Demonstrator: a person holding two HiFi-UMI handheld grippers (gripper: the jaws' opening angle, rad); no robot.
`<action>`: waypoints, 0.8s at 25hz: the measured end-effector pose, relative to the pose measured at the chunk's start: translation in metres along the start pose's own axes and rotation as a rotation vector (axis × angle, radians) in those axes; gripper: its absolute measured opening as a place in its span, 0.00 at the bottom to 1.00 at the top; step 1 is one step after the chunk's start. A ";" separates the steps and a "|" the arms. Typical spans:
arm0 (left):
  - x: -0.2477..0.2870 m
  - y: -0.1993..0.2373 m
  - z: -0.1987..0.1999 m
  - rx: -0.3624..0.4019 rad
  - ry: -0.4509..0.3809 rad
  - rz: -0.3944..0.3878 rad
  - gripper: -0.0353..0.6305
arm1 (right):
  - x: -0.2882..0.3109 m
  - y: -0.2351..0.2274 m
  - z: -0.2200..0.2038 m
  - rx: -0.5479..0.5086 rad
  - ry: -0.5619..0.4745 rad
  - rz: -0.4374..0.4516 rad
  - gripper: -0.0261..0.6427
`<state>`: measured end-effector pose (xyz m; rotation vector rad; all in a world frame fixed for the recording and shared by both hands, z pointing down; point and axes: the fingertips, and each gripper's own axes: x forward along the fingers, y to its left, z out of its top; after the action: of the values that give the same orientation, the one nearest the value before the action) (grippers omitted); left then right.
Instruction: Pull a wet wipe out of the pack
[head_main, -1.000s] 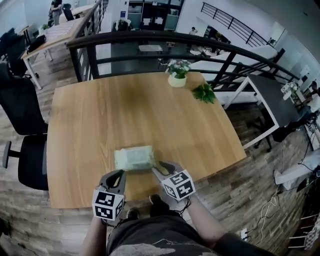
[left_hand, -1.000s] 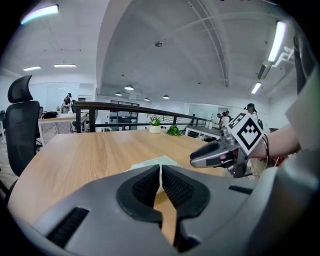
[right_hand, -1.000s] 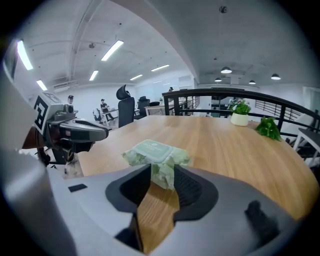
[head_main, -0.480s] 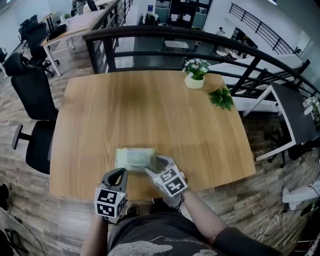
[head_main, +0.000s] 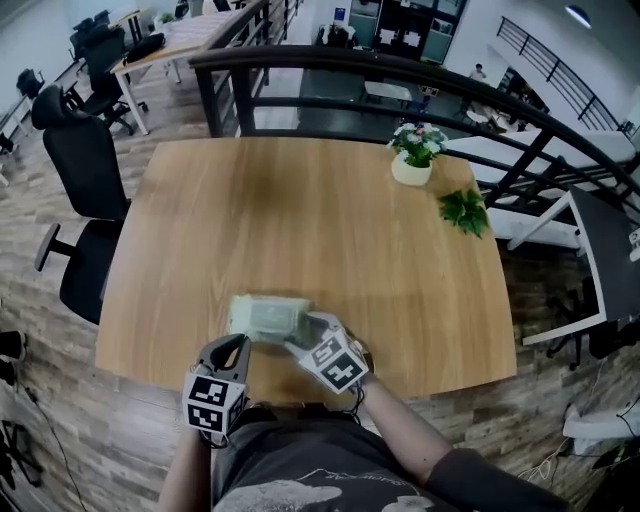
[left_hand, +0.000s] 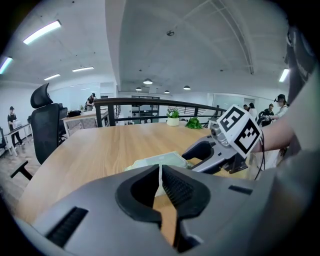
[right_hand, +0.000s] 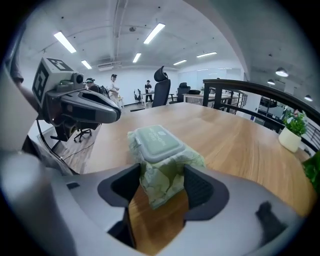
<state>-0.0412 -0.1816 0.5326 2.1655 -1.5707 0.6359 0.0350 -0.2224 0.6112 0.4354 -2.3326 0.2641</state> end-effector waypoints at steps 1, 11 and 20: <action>0.002 0.000 -0.001 -0.001 0.005 0.003 0.09 | 0.000 -0.001 0.001 -0.008 0.001 0.011 0.46; 0.025 -0.014 -0.007 0.321 0.096 -0.143 0.22 | 0.002 0.001 -0.004 -0.006 0.081 0.037 0.46; 0.048 -0.017 -0.002 0.763 0.101 -0.204 0.41 | 0.004 0.000 -0.007 0.036 0.106 0.015 0.46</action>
<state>-0.0125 -0.2127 0.5606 2.7037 -1.1285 1.4221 0.0365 -0.2207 0.6192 0.4117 -2.2314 0.3288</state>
